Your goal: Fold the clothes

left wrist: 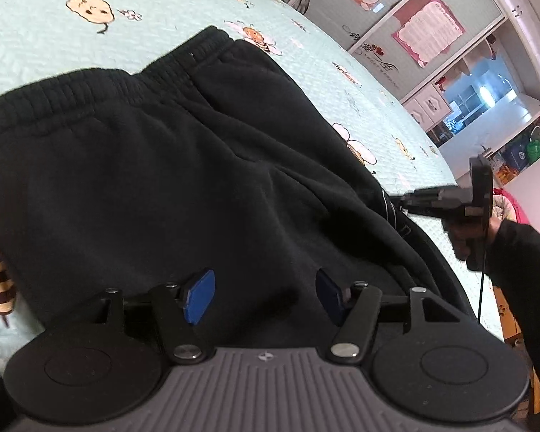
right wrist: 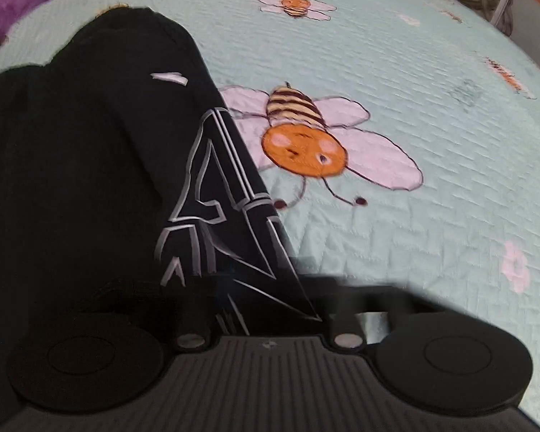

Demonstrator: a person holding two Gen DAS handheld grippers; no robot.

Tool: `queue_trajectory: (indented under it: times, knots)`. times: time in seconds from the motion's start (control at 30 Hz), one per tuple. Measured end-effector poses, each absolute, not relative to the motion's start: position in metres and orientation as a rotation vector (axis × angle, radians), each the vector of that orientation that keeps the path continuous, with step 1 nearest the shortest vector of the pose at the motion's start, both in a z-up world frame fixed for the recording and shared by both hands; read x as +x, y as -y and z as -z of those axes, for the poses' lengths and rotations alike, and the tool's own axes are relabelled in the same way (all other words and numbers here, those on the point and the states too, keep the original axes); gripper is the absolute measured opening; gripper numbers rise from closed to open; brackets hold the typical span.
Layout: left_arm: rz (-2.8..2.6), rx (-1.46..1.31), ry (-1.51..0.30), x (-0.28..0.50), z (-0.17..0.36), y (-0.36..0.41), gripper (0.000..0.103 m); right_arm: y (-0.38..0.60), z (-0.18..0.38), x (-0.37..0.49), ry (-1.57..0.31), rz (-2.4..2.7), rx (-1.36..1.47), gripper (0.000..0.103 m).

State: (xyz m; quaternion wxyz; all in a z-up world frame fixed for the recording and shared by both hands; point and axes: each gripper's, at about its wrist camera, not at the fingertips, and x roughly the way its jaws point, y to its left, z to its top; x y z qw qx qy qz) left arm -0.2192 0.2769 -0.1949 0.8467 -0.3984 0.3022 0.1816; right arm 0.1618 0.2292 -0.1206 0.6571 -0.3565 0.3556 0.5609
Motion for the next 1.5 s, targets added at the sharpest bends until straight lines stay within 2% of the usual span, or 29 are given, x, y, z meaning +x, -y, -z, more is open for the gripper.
queue_trajectory:
  times: [0.17, 0.27, 0.3, 0.37, 0.4, 0.43, 0.5, 0.57, 0.63, 0.87, 0.9, 0.93, 1.03, 1.13, 1.2, 1.23, 1.27, 1.4, 1.43, 1.5]
  knots:
    - [-0.375, -0.846, -0.631, -0.217, 0.198, -0.279, 0.066, -0.232, 0.093, 0.203, -0.699, -1.152, -0.652, 0.001]
    - [-0.375, -0.844, -0.631, -0.219, 0.198, -0.278, 0.066, -0.240, 0.117, 0.193, -0.763, -1.137, -0.770, 0.006]
    - [-0.375, -0.844, -0.631, -0.220, 0.198, -0.278, 0.066, -0.242, 0.124, 0.184, -0.735, -1.114, -0.835, 0.007]
    - [-0.376, -0.843, -0.628, -0.222, 0.196, -0.278, 0.066, -0.236, 0.112, 0.177, -0.691, -1.082, -0.770, 0.029]
    - [-0.376, -0.843, -0.626, -0.222, 0.195, -0.278, 0.066, -0.231, 0.104, 0.176, -0.684, -1.070, -0.717, 0.034]
    - [-0.375, -0.843, -0.624, -0.223, 0.194, -0.278, 0.066, -0.227, 0.095, 0.174, -0.680, -1.077, -0.662, 0.038]
    - [-0.372, -0.847, -0.620, -0.222, 0.194, -0.278, 0.066, -0.222, 0.075, 0.166, -0.646, -1.119, -0.569, 0.040]
    - [-0.369, -0.854, -0.626, -0.221, 0.196, -0.276, 0.066, -0.231, 0.061, 0.159, -0.630, -1.173, -0.507, 0.057]
    - [-0.368, -0.855, -0.631, -0.221, 0.197, -0.274, 0.066, -0.254, 0.060, 0.152, -0.650, -1.220, -0.503, 0.064]
    - [-0.354, -0.882, -0.620, -0.226, 0.199, -0.281, 0.066, -0.358, 0.104, 0.128, -0.756, -1.307, -0.590, 0.061]
    - [-0.351, -0.889, -0.617, -0.227, 0.200, -0.283, 0.066, -0.372, 0.117, 0.128, -0.779, -1.293, -0.616, 0.030]
    - [-0.344, -0.895, -0.612, -0.228, 0.201, -0.284, 0.066, -0.381, 0.123, 0.127, -0.774, -1.265, -0.638, 0.005]
    - [-0.324, -0.915, -0.598, -0.231, 0.203, -0.287, 0.066, -0.395, 0.118, 0.131, -0.736, -1.174, -0.571, 0.005]
    - [-0.325, -0.925, -0.579, -0.234, 0.201, -0.290, 0.066, -0.391, 0.111, 0.123, -0.758, -1.146, -0.511, 0.015]
    - [-0.328, -0.930, -0.565, -0.237, 0.199, -0.292, 0.066, -0.380, 0.105, 0.111, -0.757, -1.126, -0.482, 0.030]
    - [-0.331, -0.930, -0.556, -0.239, 0.197, -0.293, 0.066, -0.367, 0.098, 0.106, -0.733, -1.085, -0.444, 0.043]
    - [-0.339, -0.929, -0.545, -0.243, 0.195, -0.294, 0.066, -0.351, 0.092, 0.101, -0.712, -1.050, -0.392, 0.051]
    - [-0.368, -0.933, -0.515, -0.254, 0.185, -0.299, 0.067, -0.251, 0.085, 0.076, -0.726, -1.048, -0.137, 0.060]
    - [-0.374, -0.938, -0.515, -0.256, 0.184, -0.300, 0.067, -0.229, 0.093, 0.068, -0.742, -1.041, -0.132, 0.064]
    - [-0.387, -0.950, -0.518, -0.258, 0.180, -0.299, 0.067, -0.189, 0.116, 0.055, -0.773, -0.986, -0.212, 0.064]
